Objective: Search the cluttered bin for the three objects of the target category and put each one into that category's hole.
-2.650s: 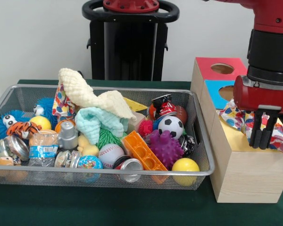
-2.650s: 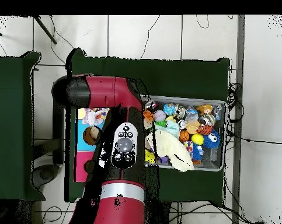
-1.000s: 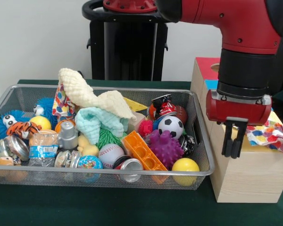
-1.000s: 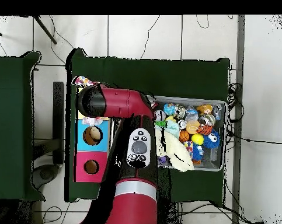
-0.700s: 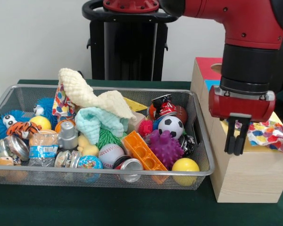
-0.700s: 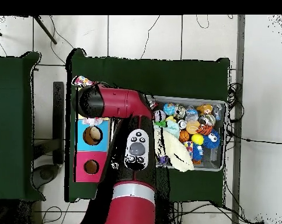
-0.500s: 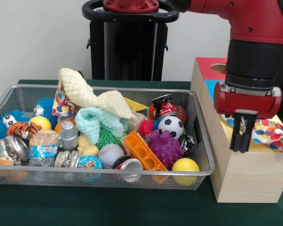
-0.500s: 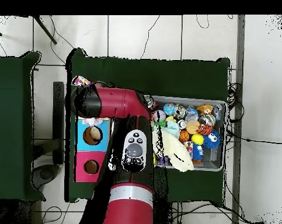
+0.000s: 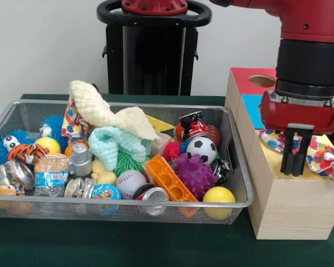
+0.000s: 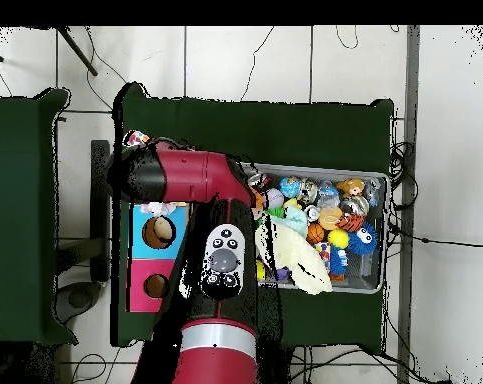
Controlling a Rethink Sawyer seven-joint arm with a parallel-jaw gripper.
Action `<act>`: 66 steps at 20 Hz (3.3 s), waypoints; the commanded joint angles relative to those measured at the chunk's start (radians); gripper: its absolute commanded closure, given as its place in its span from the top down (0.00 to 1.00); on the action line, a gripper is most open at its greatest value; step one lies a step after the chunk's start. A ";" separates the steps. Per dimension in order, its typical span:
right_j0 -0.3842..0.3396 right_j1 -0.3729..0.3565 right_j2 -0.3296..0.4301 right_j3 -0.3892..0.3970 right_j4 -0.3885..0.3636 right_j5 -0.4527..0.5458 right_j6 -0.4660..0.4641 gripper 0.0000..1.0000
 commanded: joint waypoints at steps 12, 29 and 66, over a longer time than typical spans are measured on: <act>0.015 0.001 0.023 -0.039 -0.016 0.098 0.109 0.00; 0.010 -0.020 0.024 -0.057 -0.016 0.068 0.102 0.00; 0.043 0.027 0.007 0.050 -0.019 0.078 0.104 0.00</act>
